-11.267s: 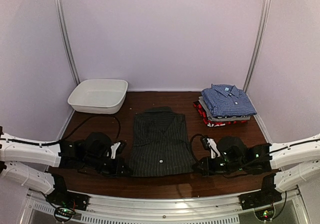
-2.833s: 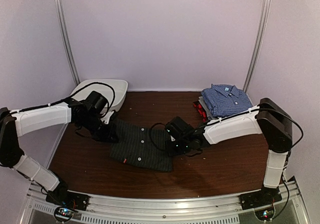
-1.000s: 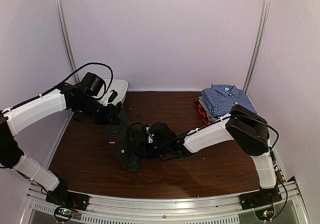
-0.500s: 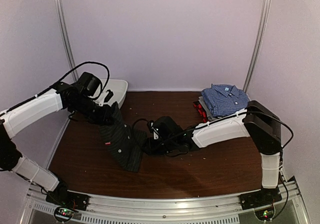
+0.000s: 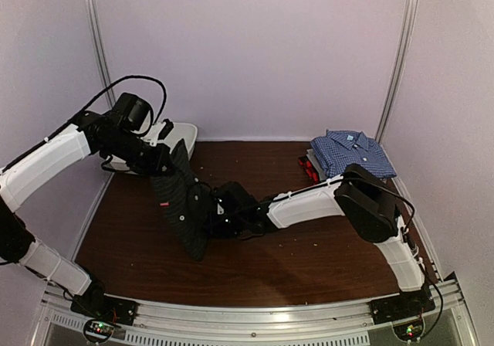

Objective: Fold and stack the long sleeve shirts
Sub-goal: Turn over the square-folded shirt at the center of the board.

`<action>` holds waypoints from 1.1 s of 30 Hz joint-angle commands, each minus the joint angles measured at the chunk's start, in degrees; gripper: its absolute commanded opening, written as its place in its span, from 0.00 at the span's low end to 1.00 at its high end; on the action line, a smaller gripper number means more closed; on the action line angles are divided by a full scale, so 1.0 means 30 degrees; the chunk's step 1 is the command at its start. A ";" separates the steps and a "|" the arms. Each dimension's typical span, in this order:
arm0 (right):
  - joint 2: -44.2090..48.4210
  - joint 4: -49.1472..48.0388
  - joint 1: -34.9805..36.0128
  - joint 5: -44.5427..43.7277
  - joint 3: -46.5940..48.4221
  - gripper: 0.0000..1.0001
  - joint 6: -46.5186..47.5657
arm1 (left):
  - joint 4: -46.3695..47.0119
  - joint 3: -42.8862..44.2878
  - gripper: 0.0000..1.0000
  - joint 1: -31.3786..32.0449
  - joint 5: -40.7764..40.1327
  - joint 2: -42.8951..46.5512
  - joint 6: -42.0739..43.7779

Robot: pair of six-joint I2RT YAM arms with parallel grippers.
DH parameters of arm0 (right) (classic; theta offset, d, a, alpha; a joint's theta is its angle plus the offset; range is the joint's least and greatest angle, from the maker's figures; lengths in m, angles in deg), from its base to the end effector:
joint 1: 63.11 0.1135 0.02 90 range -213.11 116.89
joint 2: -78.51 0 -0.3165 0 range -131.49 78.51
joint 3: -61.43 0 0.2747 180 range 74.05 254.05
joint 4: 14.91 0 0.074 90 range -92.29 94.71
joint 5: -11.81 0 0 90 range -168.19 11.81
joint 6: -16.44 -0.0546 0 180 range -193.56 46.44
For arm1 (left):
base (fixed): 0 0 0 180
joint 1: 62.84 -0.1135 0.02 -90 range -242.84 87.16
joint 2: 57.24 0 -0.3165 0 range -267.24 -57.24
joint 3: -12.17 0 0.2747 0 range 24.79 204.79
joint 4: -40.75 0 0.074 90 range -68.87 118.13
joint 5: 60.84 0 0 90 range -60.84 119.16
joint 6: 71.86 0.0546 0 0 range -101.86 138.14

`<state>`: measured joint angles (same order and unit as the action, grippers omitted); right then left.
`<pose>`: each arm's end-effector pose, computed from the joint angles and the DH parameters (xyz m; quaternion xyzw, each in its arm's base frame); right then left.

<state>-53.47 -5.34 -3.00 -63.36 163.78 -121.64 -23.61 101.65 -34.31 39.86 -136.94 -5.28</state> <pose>0.2713 0.5000 0.1328 -0.1489 0.8850 0.4129 0.1550 0.2658 -0.1561 0.3675 0.0706 0.9463 -0.2125 0.2334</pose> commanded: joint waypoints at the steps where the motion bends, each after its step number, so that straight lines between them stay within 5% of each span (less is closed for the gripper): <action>1: -0.1438 -0.0744 0.0119 0.0791 0.1767 0.13 -0.0722 | 0.1022 0.1854 0.00 -0.0166 0.0985 -0.0393 0.0544; 9: -0.2488 -0.1466 -0.0060 0.1732 0.3894 0.22 -0.0874 | 0.2276 0.1015 0.00 -0.0168 0.3361 -0.1142 0.0732; 16: 0.0387 -0.4493 -0.0831 0.1736 -0.0472 0.35 -0.0887 | 0.3060 0.0556 0.00 -0.0140 0.4424 -0.1312 0.0356; 24: 0.6284 -0.6203 -0.1805 0.0288 -0.5883 0.40 -0.0577 | 0.3802 0.0308 0.00 0.0742 0.4668 -0.1676 -0.0550; 33: 1.5599 -0.0225 -0.4178 -0.4699 -1.0981 0.48 0.0548 | 0.7382 0.0773 0.00 0.4898 0.4253 -0.4737 -0.3318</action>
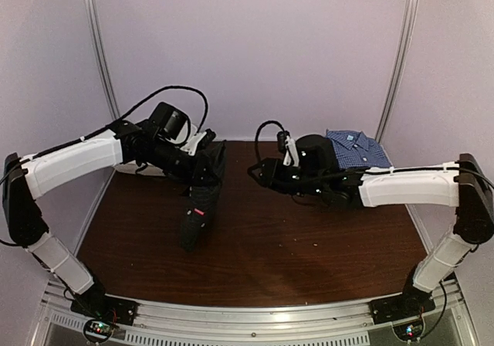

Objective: Fold and stack the long sleeve shirts
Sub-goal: Turn over the square-folded shirt at the center of the board.

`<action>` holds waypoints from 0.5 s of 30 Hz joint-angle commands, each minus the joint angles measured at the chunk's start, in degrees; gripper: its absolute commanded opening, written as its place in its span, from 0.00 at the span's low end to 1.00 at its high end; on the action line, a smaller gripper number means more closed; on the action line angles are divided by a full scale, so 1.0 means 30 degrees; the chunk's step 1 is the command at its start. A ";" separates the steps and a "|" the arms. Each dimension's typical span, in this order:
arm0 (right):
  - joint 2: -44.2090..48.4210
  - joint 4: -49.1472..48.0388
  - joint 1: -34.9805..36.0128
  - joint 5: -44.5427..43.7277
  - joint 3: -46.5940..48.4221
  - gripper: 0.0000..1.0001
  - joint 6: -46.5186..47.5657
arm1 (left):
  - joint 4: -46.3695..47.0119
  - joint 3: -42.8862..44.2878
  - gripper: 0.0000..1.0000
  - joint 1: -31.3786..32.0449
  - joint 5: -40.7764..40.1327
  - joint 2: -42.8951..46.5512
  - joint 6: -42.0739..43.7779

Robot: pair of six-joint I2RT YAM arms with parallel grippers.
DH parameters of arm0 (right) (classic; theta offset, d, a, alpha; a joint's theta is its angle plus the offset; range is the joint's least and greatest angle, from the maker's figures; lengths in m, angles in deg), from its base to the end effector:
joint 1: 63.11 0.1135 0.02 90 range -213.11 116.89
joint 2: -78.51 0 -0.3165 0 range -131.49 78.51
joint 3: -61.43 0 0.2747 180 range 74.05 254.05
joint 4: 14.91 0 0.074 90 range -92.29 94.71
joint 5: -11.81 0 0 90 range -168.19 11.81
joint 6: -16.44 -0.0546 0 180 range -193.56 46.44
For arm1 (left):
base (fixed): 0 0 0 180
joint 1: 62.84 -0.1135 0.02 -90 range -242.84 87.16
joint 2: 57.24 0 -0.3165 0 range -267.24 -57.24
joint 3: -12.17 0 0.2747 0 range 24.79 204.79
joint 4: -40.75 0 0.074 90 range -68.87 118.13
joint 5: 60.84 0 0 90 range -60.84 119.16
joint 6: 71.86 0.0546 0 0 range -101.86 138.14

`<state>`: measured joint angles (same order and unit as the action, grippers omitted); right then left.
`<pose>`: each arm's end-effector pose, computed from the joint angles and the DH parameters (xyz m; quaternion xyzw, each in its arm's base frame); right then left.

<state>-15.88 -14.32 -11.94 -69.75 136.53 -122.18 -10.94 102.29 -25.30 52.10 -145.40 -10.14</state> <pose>0.2595 0.3352 0.2948 -0.0604 0.8152 0.4770 0.3230 0.2762 -0.2391 0.3444 0.1425 0.9116 -0.3400 0.1818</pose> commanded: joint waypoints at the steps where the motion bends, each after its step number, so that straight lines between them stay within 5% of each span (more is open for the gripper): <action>1: 0.4000 0.3314 -0.1446 -0.2708 -0.2303 0.49 0.0891 | 0.3642 0.1008 0.00 0.2534 0.0088 -0.2695 -0.2166; 3: 0.5569 0.4535 -0.1847 -0.3750 -0.2992 0.52 0.1216 | 0.4947 0.2102 0.04 0.3907 0.0122 -0.4638 -0.3114; 6: 0.7238 0.5977 -0.2457 -0.4088 -0.3974 0.55 0.1479 | 0.5261 0.5488 0.32 0.5462 0.0002 -0.7742 -0.3794; 11: 0.7856 0.6712 -0.2797 -0.3379 -0.5068 0.60 0.1773 | 0.4869 0.7992 0.58 0.5788 -0.0844 -0.9068 -0.4091; 15: 0.7129 0.6176 -0.2790 -0.2388 -0.5948 0.61 0.1738 | 0.4294 0.6759 0.63 0.4984 -0.1792 -0.7797 -0.3922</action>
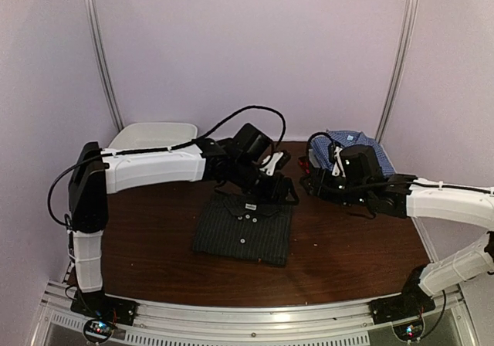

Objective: Fold and stack the long sleeve shirts
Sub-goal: Turn over the square-folded shirt at the center of the board, then move the square-folded shirt to the center of the board.

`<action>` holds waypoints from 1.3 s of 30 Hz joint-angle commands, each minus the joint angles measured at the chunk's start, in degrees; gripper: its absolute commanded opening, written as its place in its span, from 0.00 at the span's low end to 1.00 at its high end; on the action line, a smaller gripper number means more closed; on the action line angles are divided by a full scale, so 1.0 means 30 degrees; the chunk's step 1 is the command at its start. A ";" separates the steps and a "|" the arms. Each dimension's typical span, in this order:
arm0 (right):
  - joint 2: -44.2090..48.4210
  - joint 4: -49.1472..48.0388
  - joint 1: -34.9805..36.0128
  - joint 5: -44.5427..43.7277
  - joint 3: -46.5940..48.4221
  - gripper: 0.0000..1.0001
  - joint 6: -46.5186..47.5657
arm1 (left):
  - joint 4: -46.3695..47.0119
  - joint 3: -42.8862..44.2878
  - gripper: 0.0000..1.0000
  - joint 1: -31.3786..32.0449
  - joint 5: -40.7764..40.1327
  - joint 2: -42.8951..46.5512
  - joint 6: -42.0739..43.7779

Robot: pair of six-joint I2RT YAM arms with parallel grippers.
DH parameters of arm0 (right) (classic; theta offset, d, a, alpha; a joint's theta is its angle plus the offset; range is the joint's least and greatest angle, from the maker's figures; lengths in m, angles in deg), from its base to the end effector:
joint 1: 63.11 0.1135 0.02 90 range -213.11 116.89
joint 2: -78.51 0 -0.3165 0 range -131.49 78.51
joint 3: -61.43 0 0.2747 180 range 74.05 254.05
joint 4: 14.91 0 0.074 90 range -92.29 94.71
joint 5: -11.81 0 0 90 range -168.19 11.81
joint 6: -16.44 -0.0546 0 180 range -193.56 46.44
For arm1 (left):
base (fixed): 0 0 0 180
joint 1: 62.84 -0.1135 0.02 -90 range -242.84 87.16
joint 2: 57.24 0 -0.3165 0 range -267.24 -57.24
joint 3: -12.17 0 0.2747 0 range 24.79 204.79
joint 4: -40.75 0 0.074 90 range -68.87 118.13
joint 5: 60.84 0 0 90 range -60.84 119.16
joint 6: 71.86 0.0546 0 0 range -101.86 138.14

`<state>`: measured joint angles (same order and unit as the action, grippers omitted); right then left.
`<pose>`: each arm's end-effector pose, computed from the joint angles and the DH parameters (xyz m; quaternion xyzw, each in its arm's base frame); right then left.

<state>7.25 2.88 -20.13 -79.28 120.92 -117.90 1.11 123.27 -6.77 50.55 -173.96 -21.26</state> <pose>0.2195 0.2031 0.2937 0.0150 0.8639 0.3415 0.3698 0.2757 -0.4455 0.2806 0.2016 0.8888 -0.3922 0.1245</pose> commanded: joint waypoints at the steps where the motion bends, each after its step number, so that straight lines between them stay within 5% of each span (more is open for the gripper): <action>1: -0.0831 0.0309 -0.0019 0.1081 -0.0881 0.61 0.0266 | 0.0278 -0.1026 0.63 -0.1651 -0.1420 0.2203 -0.0240; 15: -0.4866 -0.1392 0.1377 0.2480 -0.1193 0.58 0.0030 | 0.0744 -1.2278 0.62 -0.7740 -0.0531 0.8432 0.2196; 39: -0.8734 -0.4385 0.1376 0.4156 -0.1653 0.51 -0.0434 | 0.2935 -1.3529 0.54 -0.7998 0.0777 0.4287 0.3214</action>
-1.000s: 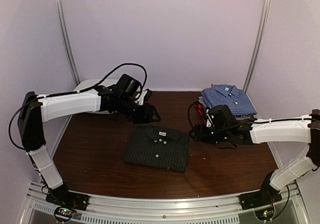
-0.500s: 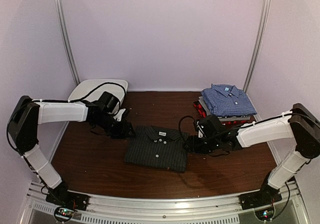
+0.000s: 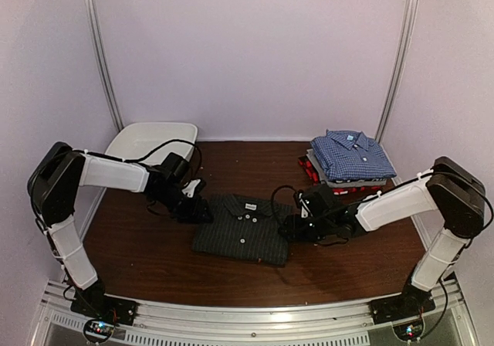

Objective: Fold and stack the long sleeve shirts
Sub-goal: Move the square-folded shirt to the center of the board.

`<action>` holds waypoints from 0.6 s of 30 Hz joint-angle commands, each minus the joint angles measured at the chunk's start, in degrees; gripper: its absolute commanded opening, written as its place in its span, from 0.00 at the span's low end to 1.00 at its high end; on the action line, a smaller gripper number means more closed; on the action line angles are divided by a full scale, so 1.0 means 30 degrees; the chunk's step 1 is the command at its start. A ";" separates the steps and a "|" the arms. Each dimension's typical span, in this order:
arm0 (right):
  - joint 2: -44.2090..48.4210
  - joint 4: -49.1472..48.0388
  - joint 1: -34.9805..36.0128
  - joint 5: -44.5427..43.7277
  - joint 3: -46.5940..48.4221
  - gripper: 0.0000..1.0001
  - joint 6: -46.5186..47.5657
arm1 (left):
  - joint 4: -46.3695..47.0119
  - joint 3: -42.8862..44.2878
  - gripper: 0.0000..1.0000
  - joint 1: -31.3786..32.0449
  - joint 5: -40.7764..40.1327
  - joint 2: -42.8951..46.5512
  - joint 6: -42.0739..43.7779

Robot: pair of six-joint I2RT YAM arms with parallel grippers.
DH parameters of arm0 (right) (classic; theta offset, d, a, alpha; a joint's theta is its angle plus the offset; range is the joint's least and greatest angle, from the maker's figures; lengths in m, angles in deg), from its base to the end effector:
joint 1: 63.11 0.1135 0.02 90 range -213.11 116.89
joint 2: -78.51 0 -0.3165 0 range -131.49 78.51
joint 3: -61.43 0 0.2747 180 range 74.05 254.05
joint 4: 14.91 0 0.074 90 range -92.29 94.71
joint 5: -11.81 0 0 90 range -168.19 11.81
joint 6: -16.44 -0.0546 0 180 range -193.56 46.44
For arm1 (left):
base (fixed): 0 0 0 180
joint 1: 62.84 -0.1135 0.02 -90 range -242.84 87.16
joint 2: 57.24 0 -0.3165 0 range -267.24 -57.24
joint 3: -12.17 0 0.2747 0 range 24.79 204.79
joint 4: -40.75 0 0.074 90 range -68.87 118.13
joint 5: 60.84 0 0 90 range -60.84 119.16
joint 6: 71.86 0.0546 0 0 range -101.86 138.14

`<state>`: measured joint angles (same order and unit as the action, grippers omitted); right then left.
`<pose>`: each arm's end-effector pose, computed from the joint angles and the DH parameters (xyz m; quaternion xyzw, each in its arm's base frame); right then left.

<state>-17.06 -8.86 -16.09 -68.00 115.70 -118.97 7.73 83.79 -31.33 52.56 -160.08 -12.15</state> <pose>0.2272 0.2580 0.1533 -0.0453 0.9273 0.3187 0.1909 0.3119 -0.2167 0.1679 0.0554 0.9540 -0.2817 0.0858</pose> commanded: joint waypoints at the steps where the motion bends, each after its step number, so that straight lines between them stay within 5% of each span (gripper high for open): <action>1: -0.0721 -0.0476 0.0054 0.0434 0.0154 0.51 -0.0048 | 0.0735 -0.0428 0.52 0.0253 0.0107 -0.0433 0.0047; 11: -0.1168 0.0078 0.0087 0.0457 0.0999 0.31 0.0518 | 0.0700 -0.0521 0.13 0.0718 0.0374 0.0264 -0.2185; 18: -0.1517 0.0567 0.0515 0.0651 0.1822 0.09 0.0966 | -0.1535 -0.0714 0.00 0.0722 -0.1918 0.2283 -0.2778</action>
<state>-20.27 -8.55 -15.91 -66.51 118.56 -117.16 7.10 82.22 -29.37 51.71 -157.83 -18.88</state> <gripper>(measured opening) 0.120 0.049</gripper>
